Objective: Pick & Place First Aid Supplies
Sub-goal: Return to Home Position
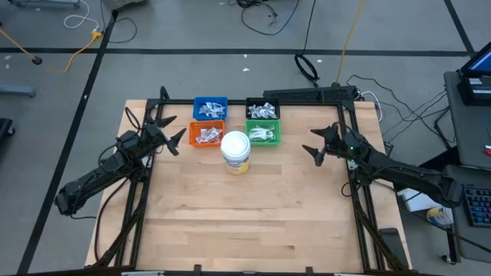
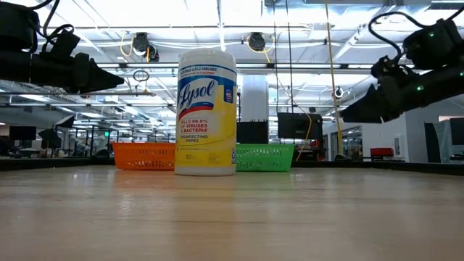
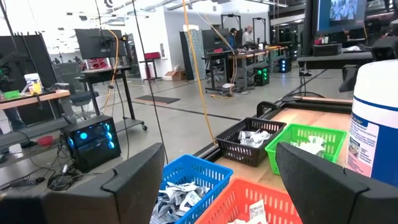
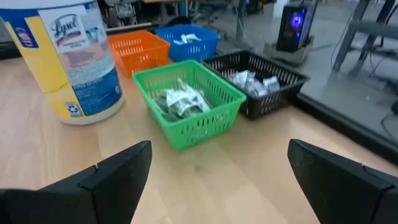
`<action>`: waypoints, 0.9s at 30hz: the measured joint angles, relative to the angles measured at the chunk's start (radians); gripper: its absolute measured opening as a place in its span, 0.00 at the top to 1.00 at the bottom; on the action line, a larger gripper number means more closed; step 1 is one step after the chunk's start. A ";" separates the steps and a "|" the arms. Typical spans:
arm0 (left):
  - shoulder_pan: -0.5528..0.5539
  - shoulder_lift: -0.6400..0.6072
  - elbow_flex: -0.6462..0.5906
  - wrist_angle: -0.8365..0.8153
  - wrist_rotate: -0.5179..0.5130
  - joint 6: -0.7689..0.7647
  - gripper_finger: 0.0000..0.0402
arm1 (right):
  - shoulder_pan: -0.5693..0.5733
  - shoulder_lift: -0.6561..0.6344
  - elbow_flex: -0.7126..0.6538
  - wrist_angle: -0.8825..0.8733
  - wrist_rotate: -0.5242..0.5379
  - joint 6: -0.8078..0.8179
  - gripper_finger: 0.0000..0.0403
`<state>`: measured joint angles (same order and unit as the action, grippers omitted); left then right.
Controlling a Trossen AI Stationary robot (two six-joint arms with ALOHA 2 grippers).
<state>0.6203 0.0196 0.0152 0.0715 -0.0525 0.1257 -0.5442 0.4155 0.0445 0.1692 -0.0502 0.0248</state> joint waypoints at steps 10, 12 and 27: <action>0.000 0.000 0.000 0.000 0.000 0.000 0.23 | 0.000 -0.129 -0.028 -0.023 0.000 -0.070 0.08; 0.000 0.000 0.000 0.000 0.000 0.000 0.23 | 0.000 -0.150 -0.028 -0.023 0.000 -0.071 0.08; 0.000 0.000 0.000 0.000 0.000 0.000 0.23 | 0.000 -0.367 -0.030 -0.021 0.000 -0.070 0.08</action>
<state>0.6203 0.0193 0.0153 0.0715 -0.0525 0.1257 -0.5442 0.0489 0.0149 0.1480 -0.0503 -0.0456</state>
